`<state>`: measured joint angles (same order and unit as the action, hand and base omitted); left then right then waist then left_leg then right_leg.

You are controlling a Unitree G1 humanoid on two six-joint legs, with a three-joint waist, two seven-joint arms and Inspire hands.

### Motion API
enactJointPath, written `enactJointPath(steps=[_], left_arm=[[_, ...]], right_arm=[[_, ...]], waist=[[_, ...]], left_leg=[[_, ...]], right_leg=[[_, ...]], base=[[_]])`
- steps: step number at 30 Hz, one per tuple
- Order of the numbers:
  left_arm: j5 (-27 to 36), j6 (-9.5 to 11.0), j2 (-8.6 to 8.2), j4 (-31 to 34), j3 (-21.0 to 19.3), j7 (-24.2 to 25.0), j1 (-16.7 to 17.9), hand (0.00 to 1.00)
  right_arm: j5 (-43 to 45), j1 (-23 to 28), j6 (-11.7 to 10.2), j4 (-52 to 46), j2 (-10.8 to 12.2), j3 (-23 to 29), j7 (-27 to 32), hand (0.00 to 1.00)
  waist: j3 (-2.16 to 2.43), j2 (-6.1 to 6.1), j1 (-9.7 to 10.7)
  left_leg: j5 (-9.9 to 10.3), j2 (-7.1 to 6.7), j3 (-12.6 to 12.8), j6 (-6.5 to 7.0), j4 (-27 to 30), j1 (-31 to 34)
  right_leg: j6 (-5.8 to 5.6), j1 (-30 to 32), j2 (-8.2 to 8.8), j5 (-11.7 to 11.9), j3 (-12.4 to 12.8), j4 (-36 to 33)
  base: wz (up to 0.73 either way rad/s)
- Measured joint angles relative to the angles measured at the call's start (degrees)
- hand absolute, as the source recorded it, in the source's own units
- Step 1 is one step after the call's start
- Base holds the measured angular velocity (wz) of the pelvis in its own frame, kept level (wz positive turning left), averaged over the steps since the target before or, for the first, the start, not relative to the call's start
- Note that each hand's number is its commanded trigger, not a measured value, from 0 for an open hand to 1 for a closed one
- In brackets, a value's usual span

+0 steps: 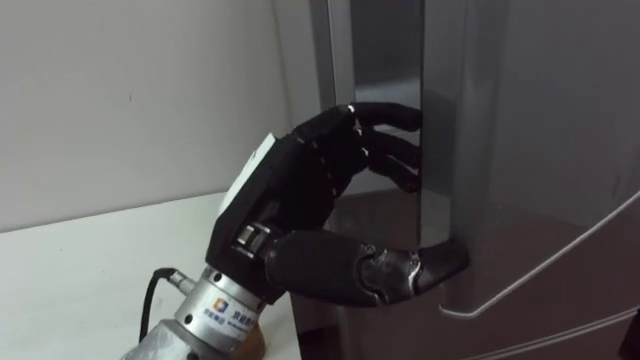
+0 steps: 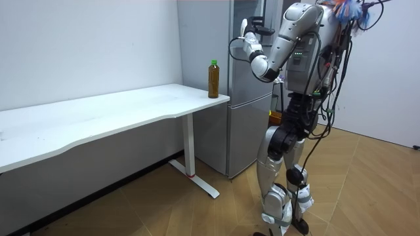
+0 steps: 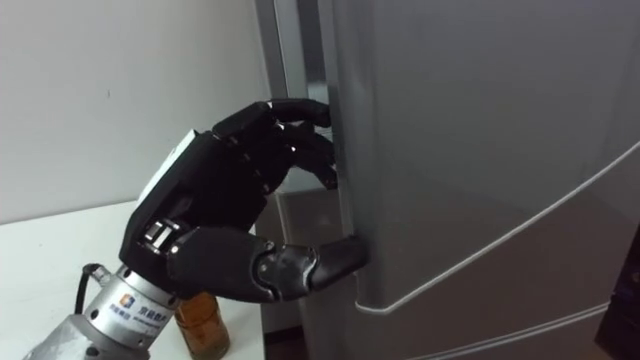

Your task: Put the bottle in the upper fridge

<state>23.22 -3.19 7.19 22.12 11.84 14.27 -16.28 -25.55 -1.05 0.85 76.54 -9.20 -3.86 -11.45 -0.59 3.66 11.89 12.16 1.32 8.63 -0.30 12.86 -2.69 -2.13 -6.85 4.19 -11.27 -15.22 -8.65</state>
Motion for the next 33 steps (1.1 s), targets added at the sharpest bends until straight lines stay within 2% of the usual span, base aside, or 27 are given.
enactJointPath(steps=[9,18,25,33], left_arm=[[2.7,0.5,0.11,-0.1,2.6,2.1,0.0,0.0],[2.8,1.2,-1.22,0.0,7.1,3.9,0.0,0.0],[2.9,-1.5,0.38,-0.2,7.6,6.7,0.0,0.0],[2.9,-2.0,0.87,-0.1,7.6,7.2,0.0,0.0]], right_arm=[[-1.6,0.3,0.0,-0.5,-0.3,-1.7,0.1,0.0],[-1.7,0.3,0.0,-0.5,-0.3,-1.7,0.5,0.0],[-1.9,0.3,0.0,-0.5,-0.3,-1.5,0.6,0.0],[-2.0,0.4,0.0,-0.7,-0.3,-1.5,0.5,0.0]], waist=[[0.07,0.11,0.0],[-0.03,0.34,0.4],[-0.09,0.51,0.6],[-0.15,0.36,0.7]], left_leg=[[0.0,0.06,0.9,0.0,-0.1,-0.7],[0.0,0.12,1.0,0.02,-0.1,-1.0],[0.0,0.34,1.2,0.01,-0.1,-1.0],[0.0,0.36,2.3,0.01,-0.1,-1.2]], right_leg=[[-0.06,-0.2,0.0,0.2,1.0,-0.1],[-0.04,-0.1,-0.07,0.3,1.1,0.0],[0.05,-0.1,-0.27,0.3,1.6,-0.1],[0.08,0.0,-0.25,0.4,2.5,-0.1]], base=[[-0.05],[-0.02],[-0.01],[-0.06]])
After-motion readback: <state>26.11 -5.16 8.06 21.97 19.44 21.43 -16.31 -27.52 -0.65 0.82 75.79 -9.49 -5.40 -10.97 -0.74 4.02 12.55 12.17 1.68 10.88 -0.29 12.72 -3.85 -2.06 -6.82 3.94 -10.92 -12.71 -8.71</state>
